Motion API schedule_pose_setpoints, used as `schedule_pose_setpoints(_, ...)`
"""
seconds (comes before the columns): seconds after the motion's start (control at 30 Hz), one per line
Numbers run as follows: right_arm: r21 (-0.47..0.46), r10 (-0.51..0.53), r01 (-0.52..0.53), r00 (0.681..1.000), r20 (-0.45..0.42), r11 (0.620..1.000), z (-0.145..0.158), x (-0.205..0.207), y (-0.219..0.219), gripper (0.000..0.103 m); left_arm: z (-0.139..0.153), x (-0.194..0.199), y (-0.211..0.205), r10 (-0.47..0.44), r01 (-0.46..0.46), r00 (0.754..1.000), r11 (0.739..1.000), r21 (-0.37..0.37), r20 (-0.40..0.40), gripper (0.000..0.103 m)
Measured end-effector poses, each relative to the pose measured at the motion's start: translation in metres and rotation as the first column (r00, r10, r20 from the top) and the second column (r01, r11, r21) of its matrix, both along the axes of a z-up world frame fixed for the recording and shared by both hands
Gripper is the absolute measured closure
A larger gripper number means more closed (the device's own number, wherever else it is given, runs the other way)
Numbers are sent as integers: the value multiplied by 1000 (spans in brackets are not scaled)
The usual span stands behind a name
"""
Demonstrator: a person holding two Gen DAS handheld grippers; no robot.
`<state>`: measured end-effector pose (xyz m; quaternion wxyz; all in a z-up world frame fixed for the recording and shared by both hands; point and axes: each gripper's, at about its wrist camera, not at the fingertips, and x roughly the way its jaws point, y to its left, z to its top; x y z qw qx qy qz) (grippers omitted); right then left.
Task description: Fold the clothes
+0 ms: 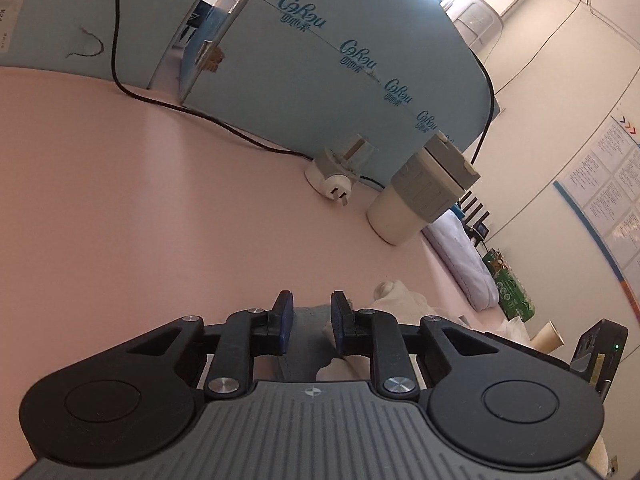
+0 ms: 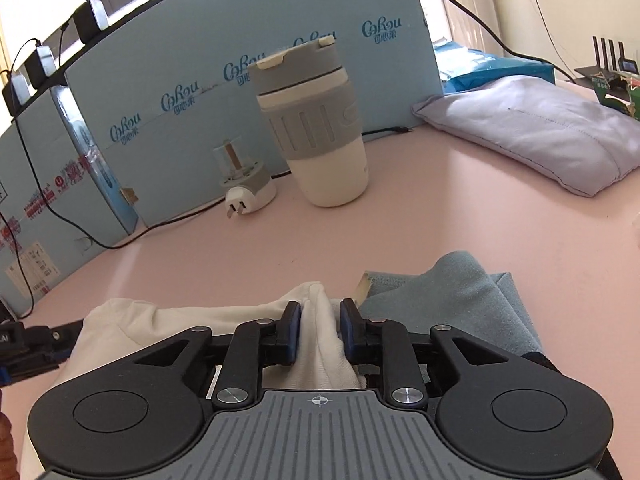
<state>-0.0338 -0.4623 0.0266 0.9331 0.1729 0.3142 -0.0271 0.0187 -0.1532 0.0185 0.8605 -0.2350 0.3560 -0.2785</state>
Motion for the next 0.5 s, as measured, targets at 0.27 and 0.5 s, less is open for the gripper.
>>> schedule_pose_setpoints(0.27, 81, -49, 48, 999, 8, 996, 1, -6, -11, 49, 16, -19, 14, -3, 5, 999, 999, -39, 48, 70)
schedule_pose_setpoints(0.5, 90, -157, 144, 974, 164, 985, 28, -39, -17, 36, 40, -43, 13, -53, 63, 993, 993, -101, 101, 66)
